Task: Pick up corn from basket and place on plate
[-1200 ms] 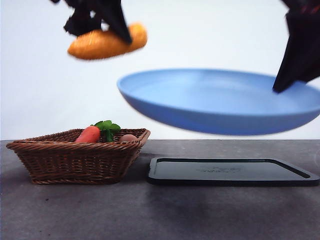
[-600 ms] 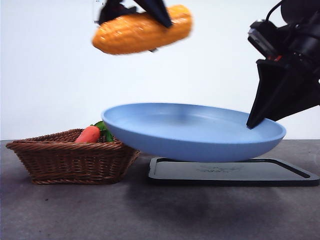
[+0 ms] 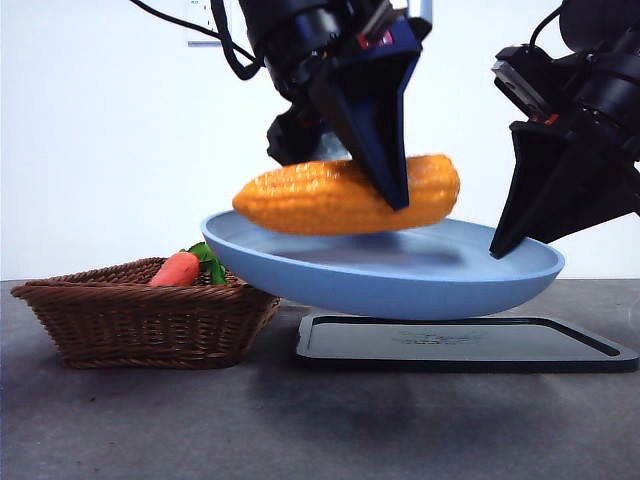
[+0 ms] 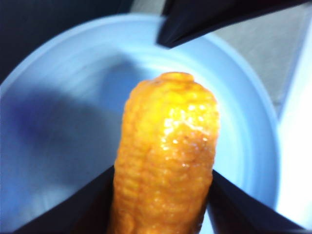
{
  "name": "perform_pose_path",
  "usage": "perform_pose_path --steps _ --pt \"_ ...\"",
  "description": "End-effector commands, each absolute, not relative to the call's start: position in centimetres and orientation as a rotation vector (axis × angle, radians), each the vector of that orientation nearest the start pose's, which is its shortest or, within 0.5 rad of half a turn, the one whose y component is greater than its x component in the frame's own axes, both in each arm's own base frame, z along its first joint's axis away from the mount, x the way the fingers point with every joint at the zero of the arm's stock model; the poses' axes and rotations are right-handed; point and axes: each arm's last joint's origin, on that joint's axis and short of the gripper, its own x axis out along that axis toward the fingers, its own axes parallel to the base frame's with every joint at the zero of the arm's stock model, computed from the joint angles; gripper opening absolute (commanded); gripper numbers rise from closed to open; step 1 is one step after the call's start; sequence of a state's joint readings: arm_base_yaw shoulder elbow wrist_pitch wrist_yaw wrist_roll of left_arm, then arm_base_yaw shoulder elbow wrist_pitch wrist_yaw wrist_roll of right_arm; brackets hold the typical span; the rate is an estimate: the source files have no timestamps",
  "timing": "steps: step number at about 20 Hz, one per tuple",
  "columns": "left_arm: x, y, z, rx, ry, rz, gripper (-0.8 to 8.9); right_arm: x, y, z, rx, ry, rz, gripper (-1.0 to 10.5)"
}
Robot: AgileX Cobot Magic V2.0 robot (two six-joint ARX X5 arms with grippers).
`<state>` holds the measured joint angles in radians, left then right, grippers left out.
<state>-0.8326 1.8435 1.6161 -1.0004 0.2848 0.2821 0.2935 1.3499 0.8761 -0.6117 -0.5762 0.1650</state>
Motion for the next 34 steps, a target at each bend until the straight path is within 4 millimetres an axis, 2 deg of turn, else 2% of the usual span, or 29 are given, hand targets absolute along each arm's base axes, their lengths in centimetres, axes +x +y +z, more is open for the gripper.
perform_pose_path --steps 1,7,10,16,22,24,28,31,34 --pt "24.6 -29.3 26.4 0.599 1.103 -1.166 3.28 23.9 9.0 22.4 0.306 1.157 0.703 0.0" --pt "24.3 -29.4 26.5 0.603 1.106 -1.171 3.49 24.0 9.0 22.5 0.304 1.145 0.705 0.0" --pt "24.3 -29.3 27.2 0.602 1.111 -1.168 3.83 24.0 9.0 22.5 0.304 1.146 0.705 0.0" --pt "24.3 -29.2 31.1 0.594 1.079 -1.170 3.82 24.1 8.8 22.5 0.307 1.143 0.697 0.0" --pt "24.6 -28.2 35.9 0.561 0.999 -1.156 3.82 25.2 6.7 22.3 0.348 1.104 0.611 0.0" --pt "24.5 -27.8 37.3 0.552 0.979 -1.152 3.78 26.0 5.6 22.0 0.373 1.098 0.569 0.0" --pt "24.1 -27.2 39.4 0.543 0.951 -1.150 3.78 29.0 3.7 21.8 0.413 1.079 0.498 0.0" --pt "23.9 -27.0 40.0 0.535 0.946 -1.147 3.78 32.0 2.8 21.5 0.428 1.082 0.456 0.0" --pt "23.8 -26.9 40.0 0.531 0.966 -1.141 3.78 34.3 2.2 20.4 0.438 1.106 0.421 0.0"
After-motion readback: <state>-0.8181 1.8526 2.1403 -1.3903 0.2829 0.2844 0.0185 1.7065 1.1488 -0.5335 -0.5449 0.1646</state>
